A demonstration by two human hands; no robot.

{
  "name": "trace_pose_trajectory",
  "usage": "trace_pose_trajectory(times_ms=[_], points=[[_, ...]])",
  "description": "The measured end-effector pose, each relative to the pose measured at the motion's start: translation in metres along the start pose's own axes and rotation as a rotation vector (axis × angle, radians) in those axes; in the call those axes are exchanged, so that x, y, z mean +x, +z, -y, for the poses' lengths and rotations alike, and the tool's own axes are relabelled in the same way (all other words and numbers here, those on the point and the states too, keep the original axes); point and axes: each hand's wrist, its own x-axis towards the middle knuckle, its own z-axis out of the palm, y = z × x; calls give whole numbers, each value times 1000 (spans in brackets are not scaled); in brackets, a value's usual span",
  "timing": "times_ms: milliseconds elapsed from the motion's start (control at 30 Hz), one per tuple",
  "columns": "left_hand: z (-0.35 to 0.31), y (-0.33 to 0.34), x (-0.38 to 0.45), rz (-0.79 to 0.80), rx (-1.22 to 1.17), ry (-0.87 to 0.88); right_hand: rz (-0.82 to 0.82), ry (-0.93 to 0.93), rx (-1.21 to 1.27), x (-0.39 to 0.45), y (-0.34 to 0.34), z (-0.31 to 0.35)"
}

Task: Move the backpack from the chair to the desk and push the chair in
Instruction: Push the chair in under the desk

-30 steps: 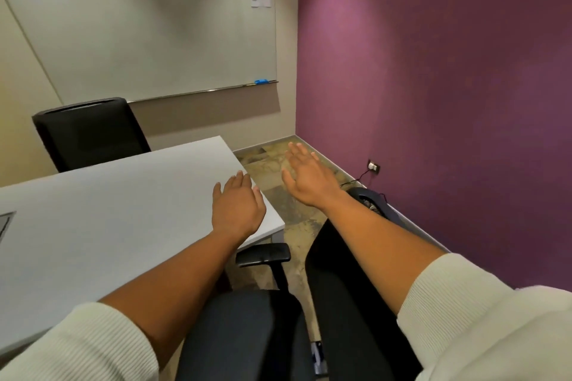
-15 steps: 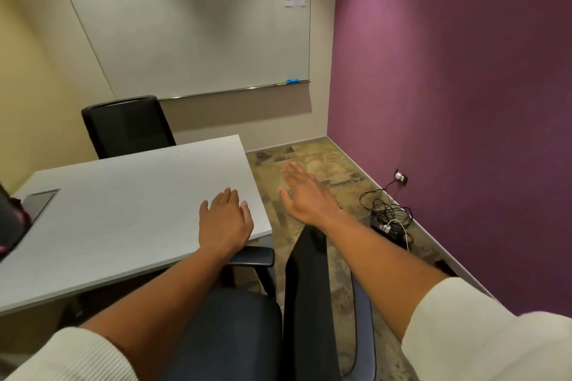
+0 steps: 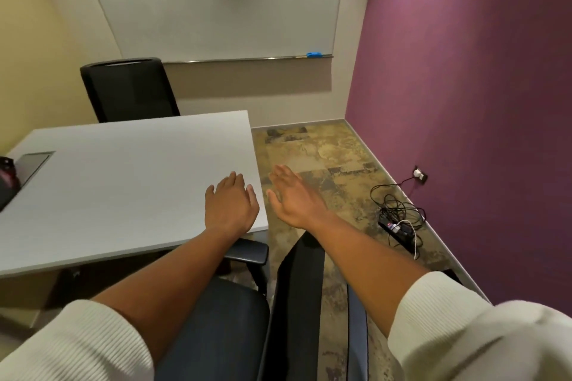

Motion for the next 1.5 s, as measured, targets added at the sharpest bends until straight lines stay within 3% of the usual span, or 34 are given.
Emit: trace_pose_trajectory(times_ms=[267, 467, 700, 1000, 1500], points=[[12, 6, 8, -30, 43, -214, 112, -185, 52, 54, 36, 9], [10, 11, -19, -91, 70, -480, 251, -386, 84, 63, 46, 7], [-53, 14, -93, -183, 83, -771, 354, -610, 147, 23, 24, -21], [-133, 22, -141, -245, 103, -928, 403, -765, 127, -31, -14, -64], [-188, 39, -205, -301, 75, -1042, 444, -828, 101, -60, -27, -96]])
